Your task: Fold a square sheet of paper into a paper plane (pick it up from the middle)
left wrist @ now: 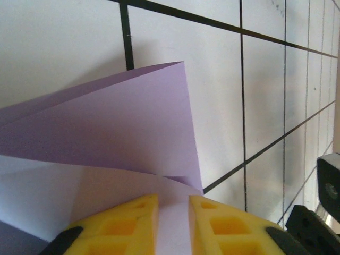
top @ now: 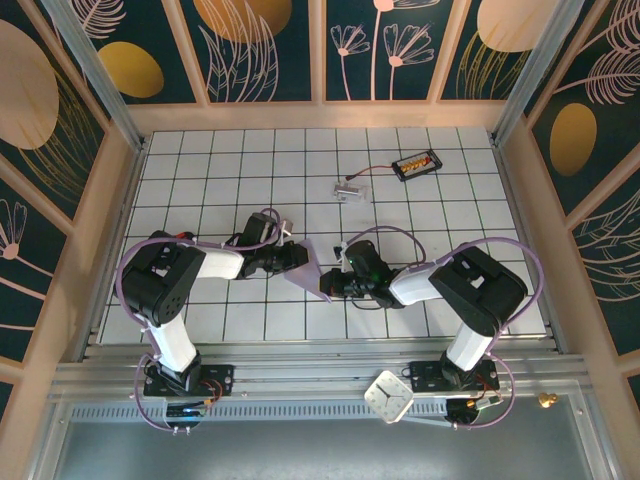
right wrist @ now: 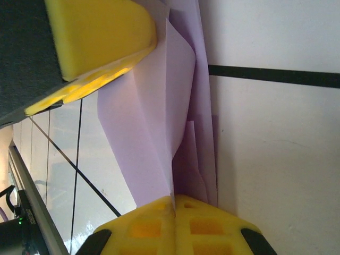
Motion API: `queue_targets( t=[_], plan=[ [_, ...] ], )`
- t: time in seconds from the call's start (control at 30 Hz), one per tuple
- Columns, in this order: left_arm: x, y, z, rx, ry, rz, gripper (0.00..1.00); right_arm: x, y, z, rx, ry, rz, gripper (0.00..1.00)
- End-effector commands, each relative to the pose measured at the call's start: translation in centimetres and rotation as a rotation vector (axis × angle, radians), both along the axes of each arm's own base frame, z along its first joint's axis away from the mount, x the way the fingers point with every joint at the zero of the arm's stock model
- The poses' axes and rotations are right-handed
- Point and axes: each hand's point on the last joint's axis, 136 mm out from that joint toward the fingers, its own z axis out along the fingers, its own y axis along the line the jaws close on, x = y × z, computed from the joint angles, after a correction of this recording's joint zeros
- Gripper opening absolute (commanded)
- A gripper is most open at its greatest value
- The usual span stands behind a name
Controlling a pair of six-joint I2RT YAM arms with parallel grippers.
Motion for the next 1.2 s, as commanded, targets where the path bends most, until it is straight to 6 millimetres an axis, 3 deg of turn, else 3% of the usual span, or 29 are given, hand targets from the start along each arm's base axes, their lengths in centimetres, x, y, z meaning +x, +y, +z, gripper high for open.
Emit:
queue_targets(
  t=[0.0, 0.33, 0.47, 0.73, 1.17],
  plan=[
    [1.2, 0.3, 0.5, 0.011, -0.033, 0.025, 0.29, -1.4, -1.5, -2.2, -0.04, 0.1, -0.022, 0.0],
    [0.7, -0.4, 5.3, -0.105, -0.088, 0.013, 0.39, -1.4, -1.7, -2.0, 0.006, 0.119, -0.034, 0.0],
    [0.0, -0.1, 5.9, -0.116, -0.094, 0.012, 0.39, -1.4, -1.8, -2.0, 0.019, 0.128, -0.039, 0.0],
    [-1.9, -0.3, 4.0, -0.098, -0.031, -0.024, 0.28, -1.2, -2.0, -2.1, 0.03, 0.146, -0.054, 0.0],
    [-1.8, 1.4, 0.6, 0.043, 0.001, 0.008, 0.26, -1.0, -2.0, -2.3, 0.029, 0.15, -0.06, 0.0]
  ],
)
